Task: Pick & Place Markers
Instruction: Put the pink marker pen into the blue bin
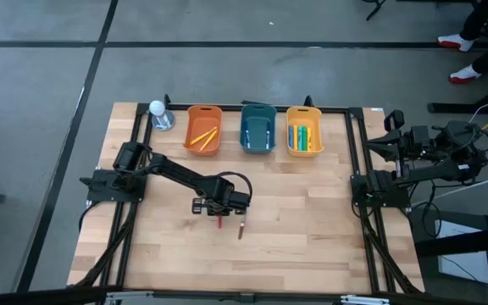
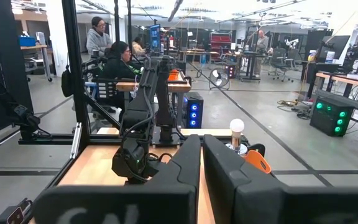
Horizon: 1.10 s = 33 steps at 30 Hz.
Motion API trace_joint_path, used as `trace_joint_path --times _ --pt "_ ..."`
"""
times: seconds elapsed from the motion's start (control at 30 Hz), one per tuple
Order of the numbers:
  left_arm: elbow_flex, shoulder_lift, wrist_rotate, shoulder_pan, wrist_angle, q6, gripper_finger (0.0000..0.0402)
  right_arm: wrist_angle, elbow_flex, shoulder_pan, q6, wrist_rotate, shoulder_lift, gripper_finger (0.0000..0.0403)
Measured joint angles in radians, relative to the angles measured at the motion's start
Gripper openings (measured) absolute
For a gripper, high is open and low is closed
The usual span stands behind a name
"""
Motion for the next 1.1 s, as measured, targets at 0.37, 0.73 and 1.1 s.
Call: trace_joint_path --times 0.37,0.73,1.1 --pt "0.0 -0.005 -0.008 0.0 -0.007 0.0 0.0028 0.0 0.0 0.0 0.0 0.0 0.0 0.0021" --pt "0.017 -0.023 -0.034 -0.001 -0.068 0.008 0.0028 0.0 0.0 0.0 0.0 0.0 0.0 0.0021" --pt "0.117 -0.025 -0.085 -0.001 -0.104 0.044 0.0028 0.0 0.0 0.0 0.0 0.0 0.0 0.0021"
